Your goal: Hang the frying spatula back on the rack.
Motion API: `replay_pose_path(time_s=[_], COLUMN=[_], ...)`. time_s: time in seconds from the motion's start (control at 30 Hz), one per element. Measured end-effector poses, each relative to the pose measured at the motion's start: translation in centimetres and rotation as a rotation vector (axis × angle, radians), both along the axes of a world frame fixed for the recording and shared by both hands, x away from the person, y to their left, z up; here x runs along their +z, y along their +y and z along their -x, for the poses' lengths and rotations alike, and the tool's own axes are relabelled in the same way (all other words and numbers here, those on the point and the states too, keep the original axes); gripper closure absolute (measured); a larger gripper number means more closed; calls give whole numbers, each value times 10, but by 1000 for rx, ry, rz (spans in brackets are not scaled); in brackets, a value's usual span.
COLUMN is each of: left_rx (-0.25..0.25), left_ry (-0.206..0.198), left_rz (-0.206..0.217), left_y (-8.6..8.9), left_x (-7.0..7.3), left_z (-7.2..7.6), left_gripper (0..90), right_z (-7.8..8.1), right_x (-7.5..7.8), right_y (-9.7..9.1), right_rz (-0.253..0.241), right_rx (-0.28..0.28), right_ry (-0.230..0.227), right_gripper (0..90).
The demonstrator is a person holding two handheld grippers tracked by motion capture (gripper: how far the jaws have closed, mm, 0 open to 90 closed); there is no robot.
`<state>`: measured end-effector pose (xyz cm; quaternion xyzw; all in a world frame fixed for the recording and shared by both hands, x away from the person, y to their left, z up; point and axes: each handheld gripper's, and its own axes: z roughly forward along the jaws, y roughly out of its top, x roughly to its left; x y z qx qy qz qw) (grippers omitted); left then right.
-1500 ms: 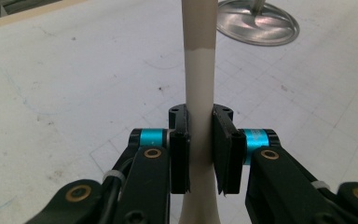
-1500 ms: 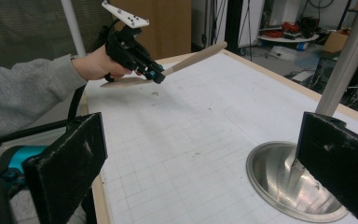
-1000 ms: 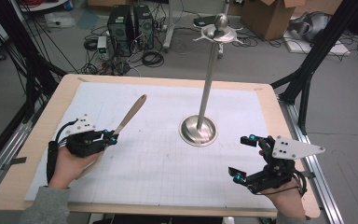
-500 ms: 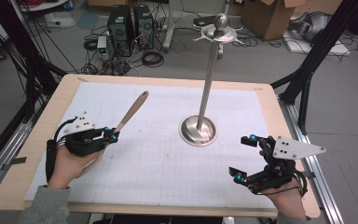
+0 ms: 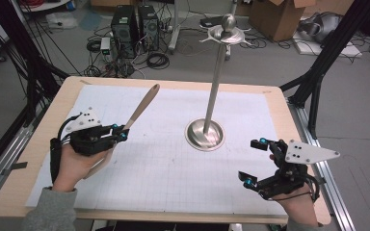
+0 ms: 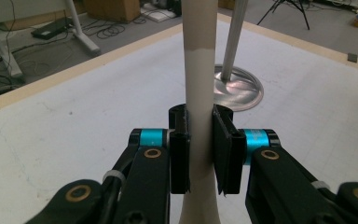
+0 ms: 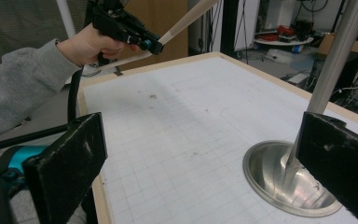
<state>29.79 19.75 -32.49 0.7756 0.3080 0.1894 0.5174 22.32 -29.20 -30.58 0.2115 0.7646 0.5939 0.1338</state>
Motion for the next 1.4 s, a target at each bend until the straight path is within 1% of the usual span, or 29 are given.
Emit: replay_pose_path(time_s=[0.07, 0.13, 0.17, 0.23, 0.3, 0.33, 0.43, 0.47, 0.53, 0.57, 0.63, 0.7, 0.87, 0.9, 0.97, 1.03, 1.13, 1.17, 1.27, 1.4], left_rx=[-5, -6, -9, -6, 9, 10, 1, -3, -3, -7, -10, -21, -30, -28, -32, -34, -19, -17, -14, -22], left_ry=[-2, -4, -5, -8, -25, -30, -30, -30, -32, -34, -45, -60, -68, -70, -73, -92, -77, -74, -70, -64], left_rz=[5, 10, 3, 12, 14, 16, 22, 22, 21, 14, 23, 42, 33, 37, 43, 23, 30, 34, 44, 78], left_y=[-3, -6, -7, -10, -14, -16, -20, -21, -24, -25, -29, -34, -42, -43, -44, -44, -42, -41, -39, -36], left_x=[4, 8, 10, 13, 16, 17, 20, 21, 24, 26, 30, 35, 46, 47, 49, 49, 49, 49, 53, 61], left_z=[0, -1, -1, -2, -1, -1, -2, -3, -4, -5, -5, -5, -7, -7, -8, -10, -15, -16, -19, -22], left_gripper=[778, 778, 778, 778, 778, 778, 778, 778, 778, 778, 778, 778, 778, 778, 778, 778, 778, 778, 778, 778], right_z=[0, 0, 0, 1, 0, 0, -1, -1, -1, -1, -1, -2, -2, -2, -2, -2, -3, -2, -2, -3], right_x=[0, 1, 1, 1, 0, 0, -1, -1, -1, -1, 0, 0, 0, 0, 0, 0, 0, 0, 0, 0], right_y=[-1, -1, -1, -1, -1, -1, 0, 0, 0, 0, -1, -1, 0, 0, 0, -1, -1, -1, -1, -1], right_rz=[-2, -4, -5, -7, -7, -6, -5, -5, -5, -7, -10, -11, -12, -12, -14, -17, -18, -19, -19, -21], right_rx=[2, 2, 3, 1, 2, 2, 6, 8, 10, 9, 11, 8, 15, 18, 20, 19, 19, 21, 20, 18], right_ry=[3, -4, -4, 1, -5, 0, 1, 6, 5, 0, 4, 2, -3, 1, 0, -4, -7, -1, -3, 4], right_gripper=[8, 8, 7, 8, 8, 8, 8, 7, 8, 8, 8, 8, 7, 8, 7, 8, 8, 8, 8, 8])
